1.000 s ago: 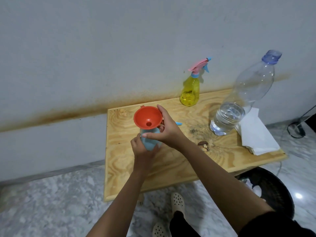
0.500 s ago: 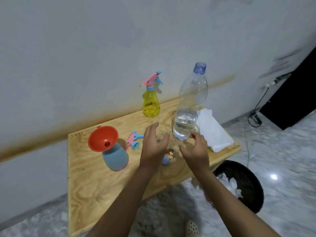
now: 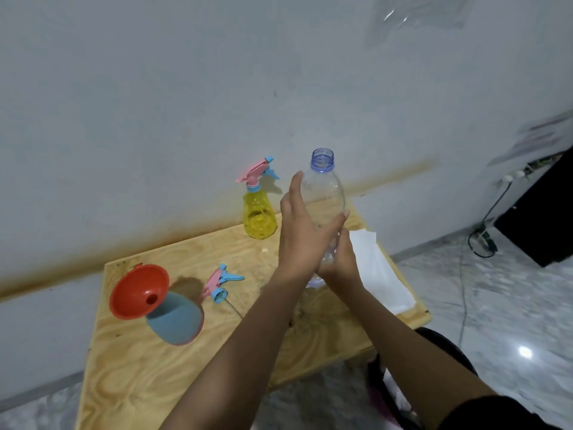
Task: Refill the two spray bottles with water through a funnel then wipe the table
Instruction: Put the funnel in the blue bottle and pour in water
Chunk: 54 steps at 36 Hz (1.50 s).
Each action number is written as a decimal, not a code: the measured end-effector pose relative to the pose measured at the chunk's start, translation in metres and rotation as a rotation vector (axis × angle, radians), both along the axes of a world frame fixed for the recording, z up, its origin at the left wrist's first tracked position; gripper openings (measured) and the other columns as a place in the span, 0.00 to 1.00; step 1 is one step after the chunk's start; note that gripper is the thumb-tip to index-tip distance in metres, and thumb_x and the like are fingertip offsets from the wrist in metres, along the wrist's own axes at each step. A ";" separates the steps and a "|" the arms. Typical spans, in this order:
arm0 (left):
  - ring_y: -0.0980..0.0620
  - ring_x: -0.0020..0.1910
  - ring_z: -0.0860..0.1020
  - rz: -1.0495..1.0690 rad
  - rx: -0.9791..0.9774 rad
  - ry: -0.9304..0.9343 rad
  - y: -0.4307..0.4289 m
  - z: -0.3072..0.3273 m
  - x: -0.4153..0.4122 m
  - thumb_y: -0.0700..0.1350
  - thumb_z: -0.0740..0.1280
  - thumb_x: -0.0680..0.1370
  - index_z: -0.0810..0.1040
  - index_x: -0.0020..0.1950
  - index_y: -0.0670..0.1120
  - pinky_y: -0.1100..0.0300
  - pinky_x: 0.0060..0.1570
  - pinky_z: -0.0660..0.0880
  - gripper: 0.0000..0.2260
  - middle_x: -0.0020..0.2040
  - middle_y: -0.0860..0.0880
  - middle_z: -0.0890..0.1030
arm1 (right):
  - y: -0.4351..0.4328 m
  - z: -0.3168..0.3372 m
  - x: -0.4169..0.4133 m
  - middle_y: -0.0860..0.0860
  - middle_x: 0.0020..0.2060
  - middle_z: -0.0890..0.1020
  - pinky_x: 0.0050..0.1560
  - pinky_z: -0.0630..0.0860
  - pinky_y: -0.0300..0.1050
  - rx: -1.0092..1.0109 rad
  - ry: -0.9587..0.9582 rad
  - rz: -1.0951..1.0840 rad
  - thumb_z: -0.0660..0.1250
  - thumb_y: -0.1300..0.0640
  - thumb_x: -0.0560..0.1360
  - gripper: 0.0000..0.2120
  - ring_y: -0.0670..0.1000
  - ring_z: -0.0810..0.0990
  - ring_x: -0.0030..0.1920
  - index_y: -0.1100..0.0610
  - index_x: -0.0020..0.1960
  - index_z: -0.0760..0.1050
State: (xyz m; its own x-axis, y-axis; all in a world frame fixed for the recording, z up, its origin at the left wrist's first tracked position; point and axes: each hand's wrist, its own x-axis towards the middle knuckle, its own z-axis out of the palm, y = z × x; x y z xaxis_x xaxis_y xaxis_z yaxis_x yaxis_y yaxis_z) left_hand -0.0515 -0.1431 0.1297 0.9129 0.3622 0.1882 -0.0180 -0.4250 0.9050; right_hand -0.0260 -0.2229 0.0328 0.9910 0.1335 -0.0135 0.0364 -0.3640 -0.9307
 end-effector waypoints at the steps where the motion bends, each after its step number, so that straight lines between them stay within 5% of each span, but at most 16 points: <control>1: 0.57 0.66 0.66 0.009 -0.008 -0.007 0.002 0.000 0.000 0.53 0.75 0.69 0.54 0.73 0.60 0.65 0.56 0.66 0.41 0.70 0.54 0.65 | -0.001 -0.002 0.000 0.52 0.63 0.73 0.60 0.75 0.53 0.006 -0.021 -0.003 0.74 0.39 0.55 0.50 0.51 0.74 0.63 0.53 0.71 0.58; 5: 0.53 0.62 0.72 0.069 -0.066 -0.032 0.016 0.000 -0.008 0.53 0.77 0.65 0.59 0.69 0.63 0.55 0.58 0.74 0.39 0.63 0.54 0.71 | 0.002 -0.003 -0.003 0.55 0.59 0.72 0.54 0.72 0.34 -0.006 -0.140 0.010 0.77 0.43 0.53 0.50 0.50 0.74 0.58 0.62 0.68 0.62; 10: 0.52 0.56 0.76 0.208 -0.161 -0.126 0.047 0.005 -0.030 0.51 0.80 0.62 0.64 0.67 0.60 0.56 0.54 0.76 0.38 0.58 0.52 0.75 | 0.013 0.005 -0.009 0.52 0.54 0.70 0.49 0.70 0.26 -0.060 -0.287 0.146 0.79 0.49 0.55 0.43 0.47 0.71 0.52 0.61 0.64 0.65; 12: 0.53 0.52 0.78 0.278 -0.211 -0.171 0.058 0.007 -0.041 0.50 0.80 0.62 0.66 0.67 0.60 0.61 0.50 0.77 0.37 0.55 0.51 0.76 | 0.020 0.019 -0.014 0.50 0.57 0.71 0.52 0.71 0.30 -0.068 -0.267 0.240 0.78 0.49 0.56 0.42 0.49 0.73 0.54 0.56 0.65 0.64; 14: 0.55 0.49 0.79 0.361 -0.307 -0.218 0.068 0.007 -0.052 0.48 0.80 0.63 0.67 0.67 0.59 0.66 0.47 0.76 0.37 0.55 0.50 0.77 | 0.027 0.030 -0.017 0.48 0.60 0.73 0.57 0.73 0.46 -0.132 -0.312 0.328 0.75 0.47 0.57 0.43 0.52 0.73 0.56 0.52 0.68 0.63; 16: 0.54 0.49 0.80 0.416 -0.422 -0.257 0.077 0.005 -0.063 0.49 0.80 0.62 0.68 0.65 0.61 0.59 0.50 0.78 0.36 0.55 0.47 0.78 | 0.033 0.038 -0.019 0.48 0.61 0.75 0.59 0.71 0.54 -0.202 -0.380 0.401 0.73 0.45 0.58 0.43 0.55 0.73 0.57 0.49 0.70 0.63; 18: 0.50 0.50 0.81 0.442 -0.525 -0.265 0.083 0.000 -0.073 0.52 0.80 0.60 0.69 0.62 0.65 0.48 0.52 0.79 0.35 0.55 0.47 0.78 | 0.037 0.045 -0.022 0.49 0.62 0.75 0.60 0.68 0.51 -0.257 -0.421 0.433 0.72 0.46 0.58 0.43 0.55 0.72 0.59 0.48 0.71 0.63; 21: 0.50 0.52 0.81 0.445 -0.659 -0.273 0.088 -0.008 -0.085 0.49 0.80 0.63 0.68 0.65 0.62 0.44 0.54 0.78 0.35 0.56 0.47 0.79 | 0.038 0.051 -0.028 0.52 0.63 0.73 0.61 0.66 0.49 -0.300 -0.438 0.469 0.76 0.52 0.61 0.42 0.54 0.70 0.60 0.48 0.72 0.63; 27: 0.47 0.55 0.81 0.496 -0.906 -0.291 0.087 -0.033 -0.101 0.44 0.75 0.70 0.66 0.67 0.60 0.56 0.42 0.78 0.31 0.56 0.47 0.80 | 0.038 0.053 -0.036 0.52 0.58 0.73 0.59 0.68 0.51 -0.460 -0.490 0.528 0.75 0.50 0.61 0.42 0.54 0.74 0.57 0.46 0.72 0.63; 46: 0.45 0.56 0.80 0.512 -1.263 -0.285 0.067 -0.057 -0.102 0.45 0.68 0.76 0.66 0.63 0.60 0.50 0.46 0.76 0.19 0.55 0.53 0.79 | 0.025 0.083 -0.043 0.49 0.61 0.68 0.58 0.63 0.51 -0.920 -0.562 0.566 0.72 0.53 0.63 0.43 0.52 0.68 0.61 0.39 0.73 0.56; 50: 0.45 0.63 0.75 0.527 -1.283 -0.282 0.066 -0.055 -0.100 0.48 0.69 0.75 0.67 0.66 0.58 0.53 0.43 0.77 0.22 0.61 0.53 0.75 | 0.026 0.091 -0.044 0.49 0.62 0.67 0.57 0.62 0.50 -0.969 -0.564 0.568 0.72 0.51 0.65 0.42 0.52 0.67 0.62 0.38 0.73 0.55; 54: 0.46 0.61 0.76 0.529 -1.332 -0.295 0.065 -0.057 -0.100 0.49 0.70 0.74 0.65 0.70 0.55 0.51 0.45 0.77 0.27 0.56 0.55 0.79 | 0.027 0.096 -0.046 0.50 0.62 0.67 0.58 0.61 0.51 -0.996 -0.551 0.582 0.71 0.51 0.66 0.41 0.52 0.66 0.63 0.38 0.73 0.55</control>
